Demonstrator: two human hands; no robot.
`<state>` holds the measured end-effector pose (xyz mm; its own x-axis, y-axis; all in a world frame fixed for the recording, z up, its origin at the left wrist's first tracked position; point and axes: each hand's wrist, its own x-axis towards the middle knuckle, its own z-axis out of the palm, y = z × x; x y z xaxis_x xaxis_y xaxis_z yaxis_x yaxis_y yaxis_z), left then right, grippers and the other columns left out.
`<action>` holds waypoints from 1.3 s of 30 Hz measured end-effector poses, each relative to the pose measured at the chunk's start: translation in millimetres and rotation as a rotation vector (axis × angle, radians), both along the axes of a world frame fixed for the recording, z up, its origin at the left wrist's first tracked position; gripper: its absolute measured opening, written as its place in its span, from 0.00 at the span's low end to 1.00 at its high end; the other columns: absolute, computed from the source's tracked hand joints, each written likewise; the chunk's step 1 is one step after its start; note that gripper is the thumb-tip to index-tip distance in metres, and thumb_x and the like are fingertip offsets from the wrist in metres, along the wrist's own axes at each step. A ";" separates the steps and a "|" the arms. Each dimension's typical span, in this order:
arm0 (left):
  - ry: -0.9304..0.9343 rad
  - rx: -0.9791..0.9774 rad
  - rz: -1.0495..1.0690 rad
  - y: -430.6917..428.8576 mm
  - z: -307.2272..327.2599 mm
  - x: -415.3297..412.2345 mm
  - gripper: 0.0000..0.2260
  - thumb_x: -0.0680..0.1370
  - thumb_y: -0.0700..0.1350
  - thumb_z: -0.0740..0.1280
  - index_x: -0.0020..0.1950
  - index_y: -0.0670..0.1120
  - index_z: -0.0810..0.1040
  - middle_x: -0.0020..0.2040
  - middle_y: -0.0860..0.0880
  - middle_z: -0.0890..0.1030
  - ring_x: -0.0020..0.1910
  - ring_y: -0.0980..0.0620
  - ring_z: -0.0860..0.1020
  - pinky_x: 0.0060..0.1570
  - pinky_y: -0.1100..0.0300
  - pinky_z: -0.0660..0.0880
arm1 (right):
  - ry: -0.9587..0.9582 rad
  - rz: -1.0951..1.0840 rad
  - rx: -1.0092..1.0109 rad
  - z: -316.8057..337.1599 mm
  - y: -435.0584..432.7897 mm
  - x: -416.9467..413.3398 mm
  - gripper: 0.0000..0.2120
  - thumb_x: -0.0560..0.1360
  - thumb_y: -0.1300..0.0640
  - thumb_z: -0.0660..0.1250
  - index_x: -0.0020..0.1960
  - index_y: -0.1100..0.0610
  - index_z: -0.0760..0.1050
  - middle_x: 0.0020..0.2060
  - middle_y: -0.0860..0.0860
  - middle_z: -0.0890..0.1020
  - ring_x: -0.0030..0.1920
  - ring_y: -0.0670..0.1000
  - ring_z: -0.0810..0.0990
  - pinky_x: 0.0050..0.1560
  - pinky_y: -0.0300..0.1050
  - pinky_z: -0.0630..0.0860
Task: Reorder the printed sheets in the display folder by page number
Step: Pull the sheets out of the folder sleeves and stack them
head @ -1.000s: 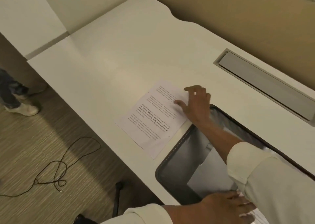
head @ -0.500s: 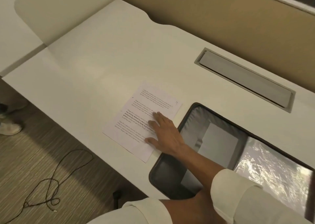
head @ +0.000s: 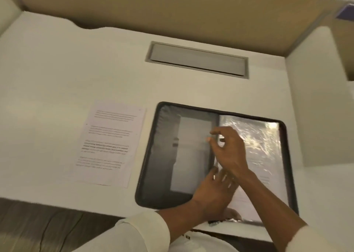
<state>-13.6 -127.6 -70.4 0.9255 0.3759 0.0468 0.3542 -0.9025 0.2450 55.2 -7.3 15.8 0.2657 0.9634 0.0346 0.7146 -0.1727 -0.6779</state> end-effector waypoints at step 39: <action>-0.346 -0.982 1.179 26.7 195.0 26.2 0.31 0.67 0.80 0.66 0.58 0.59 0.76 0.54 0.61 0.83 0.54 0.63 0.81 0.45 0.68 0.74 | 0.983 0.195 -0.306 98.3 -119.1 110.4 0.30 0.79 0.72 0.68 0.76 0.51 0.69 0.58 0.50 0.87 0.60 0.51 0.86 0.55 0.44 0.83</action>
